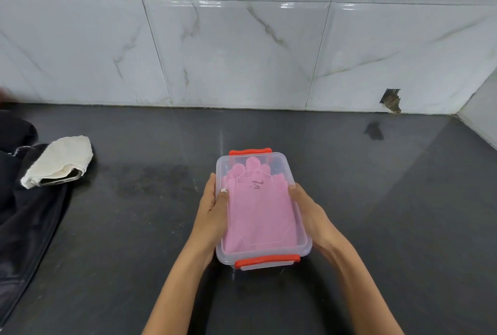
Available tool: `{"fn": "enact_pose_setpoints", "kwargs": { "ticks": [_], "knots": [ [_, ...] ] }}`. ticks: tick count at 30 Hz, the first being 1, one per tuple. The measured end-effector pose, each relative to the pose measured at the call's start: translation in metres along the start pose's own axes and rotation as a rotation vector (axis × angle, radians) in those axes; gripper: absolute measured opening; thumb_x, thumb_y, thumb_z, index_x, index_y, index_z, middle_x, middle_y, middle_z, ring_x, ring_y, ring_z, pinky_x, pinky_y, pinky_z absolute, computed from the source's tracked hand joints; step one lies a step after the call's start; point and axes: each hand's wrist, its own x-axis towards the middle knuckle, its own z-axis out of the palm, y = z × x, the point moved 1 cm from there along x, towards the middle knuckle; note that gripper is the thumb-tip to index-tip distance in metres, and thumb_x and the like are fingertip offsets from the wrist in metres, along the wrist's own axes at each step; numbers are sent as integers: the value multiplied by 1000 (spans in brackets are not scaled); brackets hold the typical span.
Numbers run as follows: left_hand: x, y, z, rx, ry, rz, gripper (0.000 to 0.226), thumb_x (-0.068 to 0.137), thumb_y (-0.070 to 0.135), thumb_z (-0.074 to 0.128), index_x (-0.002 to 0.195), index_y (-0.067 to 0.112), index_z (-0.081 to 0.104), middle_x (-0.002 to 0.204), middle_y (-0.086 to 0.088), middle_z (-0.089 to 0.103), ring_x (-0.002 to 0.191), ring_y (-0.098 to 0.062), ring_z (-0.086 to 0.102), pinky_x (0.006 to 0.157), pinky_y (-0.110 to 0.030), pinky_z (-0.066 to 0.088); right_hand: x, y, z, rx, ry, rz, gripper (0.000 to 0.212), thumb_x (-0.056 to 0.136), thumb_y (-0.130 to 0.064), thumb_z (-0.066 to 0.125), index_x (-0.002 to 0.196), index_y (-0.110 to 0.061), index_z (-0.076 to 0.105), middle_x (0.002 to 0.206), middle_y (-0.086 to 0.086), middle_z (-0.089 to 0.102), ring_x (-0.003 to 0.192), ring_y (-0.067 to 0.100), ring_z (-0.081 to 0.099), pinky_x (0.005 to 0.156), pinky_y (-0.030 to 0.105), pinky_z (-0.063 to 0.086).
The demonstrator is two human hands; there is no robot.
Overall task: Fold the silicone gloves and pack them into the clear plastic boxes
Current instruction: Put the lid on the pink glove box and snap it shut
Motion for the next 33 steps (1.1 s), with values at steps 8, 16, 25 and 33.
{"fn": "enact_pose_setpoints", "kwargs": {
  "ticks": [8,16,25,33],
  "knots": [
    [6,-12,-9,-279,-221,17,40,93,32,55,131,38,47,127,1,62,110,-24,63,88,-52,53,13,32,-2,400,-17,-30,37,72,-58,61,104,-40,68,102,-2,74,92,21,71,68,35,58],
    [12,-37,6,-646,-280,-236,43,72,40,59,112,23,60,86,-8,75,69,-24,72,54,-39,55,14,30,-10,289,-68,-106,35,81,-62,49,111,-48,62,112,-7,70,103,17,67,79,33,56],
    [33,-31,81,-518,-353,-181,26,86,45,54,102,31,67,106,-9,72,94,-30,69,77,-53,55,18,25,-84,293,79,-78,38,82,-55,52,109,-34,67,105,2,71,96,23,68,82,41,53],
    [32,-20,171,-391,-434,-124,47,89,44,47,130,21,51,118,-12,64,112,-36,59,98,-60,43,-8,25,-165,315,245,-53,33,91,-48,50,105,-21,63,92,8,71,81,24,69,72,40,55]
  ]
}}
